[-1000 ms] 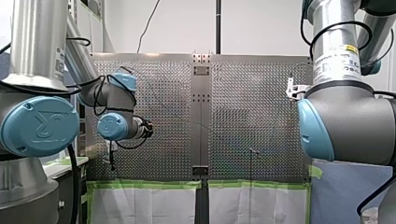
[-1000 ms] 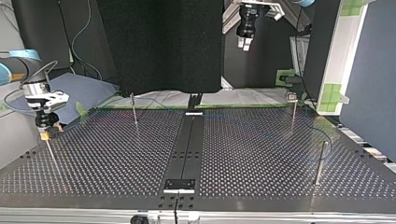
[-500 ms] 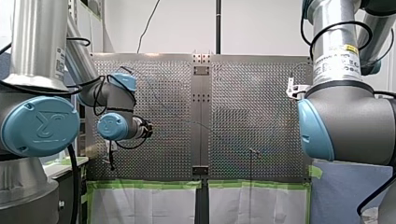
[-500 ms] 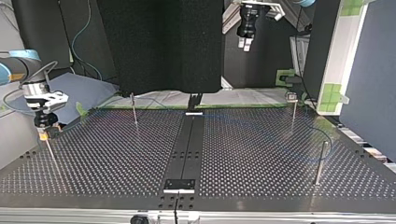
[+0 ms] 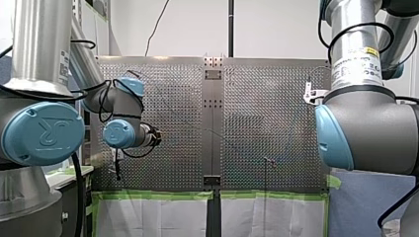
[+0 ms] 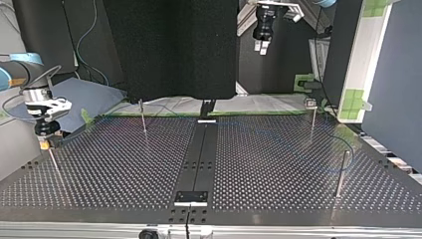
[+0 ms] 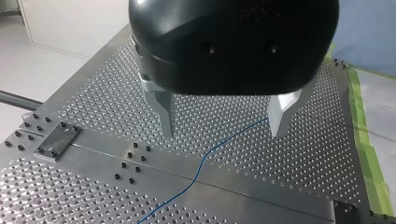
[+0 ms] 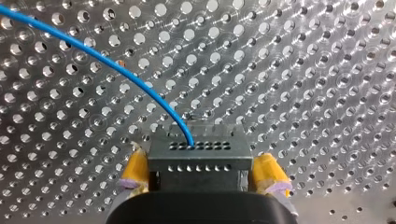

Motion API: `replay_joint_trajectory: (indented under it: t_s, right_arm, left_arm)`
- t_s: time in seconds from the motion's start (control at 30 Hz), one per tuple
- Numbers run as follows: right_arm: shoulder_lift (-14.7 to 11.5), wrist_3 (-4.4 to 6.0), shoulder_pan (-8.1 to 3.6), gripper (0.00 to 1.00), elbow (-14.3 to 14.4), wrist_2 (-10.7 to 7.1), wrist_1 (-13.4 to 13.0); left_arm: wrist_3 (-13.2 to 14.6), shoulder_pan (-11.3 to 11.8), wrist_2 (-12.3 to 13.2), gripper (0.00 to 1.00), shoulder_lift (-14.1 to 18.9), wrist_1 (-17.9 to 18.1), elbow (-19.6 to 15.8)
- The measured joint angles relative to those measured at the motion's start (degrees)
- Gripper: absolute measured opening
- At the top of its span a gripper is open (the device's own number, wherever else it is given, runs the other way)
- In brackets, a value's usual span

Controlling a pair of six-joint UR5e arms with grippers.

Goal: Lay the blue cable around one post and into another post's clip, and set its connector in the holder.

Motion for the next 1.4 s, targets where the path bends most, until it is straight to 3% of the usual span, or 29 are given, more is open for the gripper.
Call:
replay_joint_trajectory:
  t_s: [0.93,1.4]
  right_arm:
    - [0.00,-0.16,-0.15,1.00,-0.02,5.18,0.53]
    - [-0.01,-0.17,-0.34,1.00,-0.01,10.77,1.93]
  left_arm:
    - [0.35,0.27,0.00,0.98,0.00,-0.12,-0.43]
    - [0.35,0.32,0.00,0.98,-0.01,-0.14,-0.46]
